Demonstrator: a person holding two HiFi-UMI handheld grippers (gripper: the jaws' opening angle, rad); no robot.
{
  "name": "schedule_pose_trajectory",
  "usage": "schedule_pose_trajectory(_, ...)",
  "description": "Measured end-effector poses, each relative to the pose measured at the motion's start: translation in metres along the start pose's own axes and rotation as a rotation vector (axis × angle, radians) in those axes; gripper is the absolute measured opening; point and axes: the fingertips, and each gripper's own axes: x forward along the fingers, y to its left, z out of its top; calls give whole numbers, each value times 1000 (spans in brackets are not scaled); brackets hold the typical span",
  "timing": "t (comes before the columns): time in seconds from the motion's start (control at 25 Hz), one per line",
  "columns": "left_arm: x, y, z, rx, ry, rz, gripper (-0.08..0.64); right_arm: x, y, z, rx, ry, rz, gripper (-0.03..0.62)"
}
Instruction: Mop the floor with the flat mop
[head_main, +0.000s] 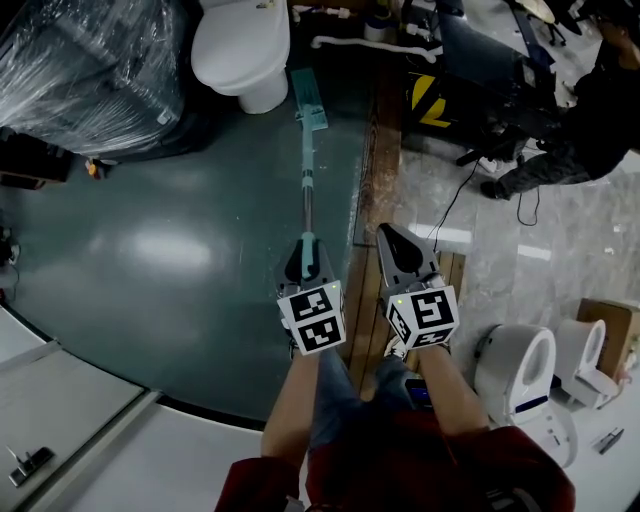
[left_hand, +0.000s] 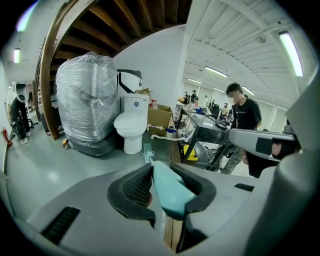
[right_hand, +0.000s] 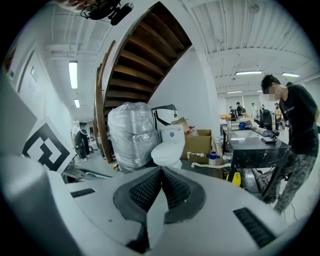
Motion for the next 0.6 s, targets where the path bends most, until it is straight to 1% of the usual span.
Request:
schedule_pose_trajectory(0.28,-26,-14,-8,2,8,5,127,-28,1,6,0,-17,9,17)
schedule_pose_trajectory(0.48,-54,-29,-21,-22,15,9,127,-56,6,10,-4,-34,26,17)
schedule_pose_trajectory(0.6,-74,-39,-26,-23,3,19,127,-76,9,13,-8,-44,39,17)
